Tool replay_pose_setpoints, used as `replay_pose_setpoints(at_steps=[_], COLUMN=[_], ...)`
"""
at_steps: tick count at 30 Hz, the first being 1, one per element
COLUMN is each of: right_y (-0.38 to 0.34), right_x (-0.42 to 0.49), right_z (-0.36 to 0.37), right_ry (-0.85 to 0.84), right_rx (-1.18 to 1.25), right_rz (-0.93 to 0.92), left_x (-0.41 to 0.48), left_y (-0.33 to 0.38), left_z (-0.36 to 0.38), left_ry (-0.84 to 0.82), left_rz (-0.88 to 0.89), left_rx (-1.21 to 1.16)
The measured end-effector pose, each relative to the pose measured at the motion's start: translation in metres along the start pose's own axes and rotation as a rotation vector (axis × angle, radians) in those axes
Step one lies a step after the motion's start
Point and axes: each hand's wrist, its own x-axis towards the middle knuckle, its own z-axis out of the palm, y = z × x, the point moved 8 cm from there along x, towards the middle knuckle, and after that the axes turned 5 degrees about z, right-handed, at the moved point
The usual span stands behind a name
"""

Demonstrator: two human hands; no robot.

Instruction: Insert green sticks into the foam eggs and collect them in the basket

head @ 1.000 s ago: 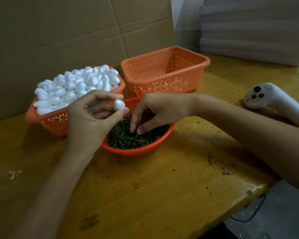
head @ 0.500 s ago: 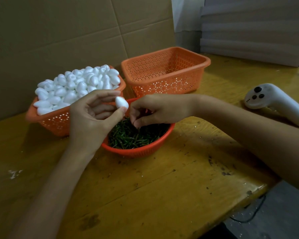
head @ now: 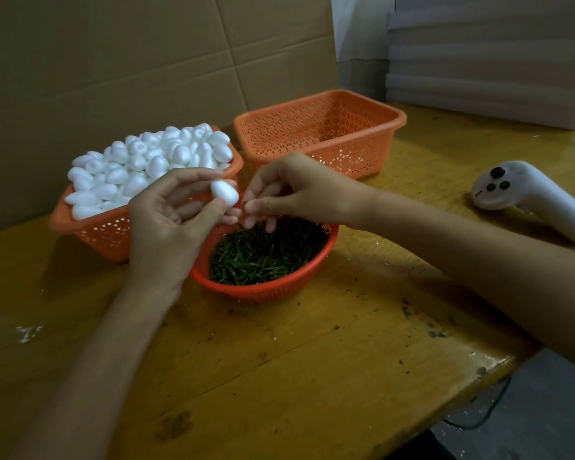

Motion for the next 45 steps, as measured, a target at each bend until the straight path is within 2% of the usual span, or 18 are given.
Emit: replay_pose_setpoints(at_steps=[4,27,45], right_y=[0.0008,0.0047,0.0052], right_x=[0.0009,0.0031,0.0032], right_z=[0.0041,0.0081,0.0092], right_ry=[-0.008,-0.021,-0.034], right_rx=[-0.086,-0.131,-0.161], right_rz=[-0.019,-0.035,-0.050], left_x=[0.0001,0.0001,0.0011], left_y=[-0.0004,-0.0038,-0.0030], left_z=[0.0005,-0.0013,-0.0032], left_ry=[-0.004,0.002,0.026], left_rz=[-0.012,-0.018,-0.007], left_rx=[-0.017,0.006,-0.066])
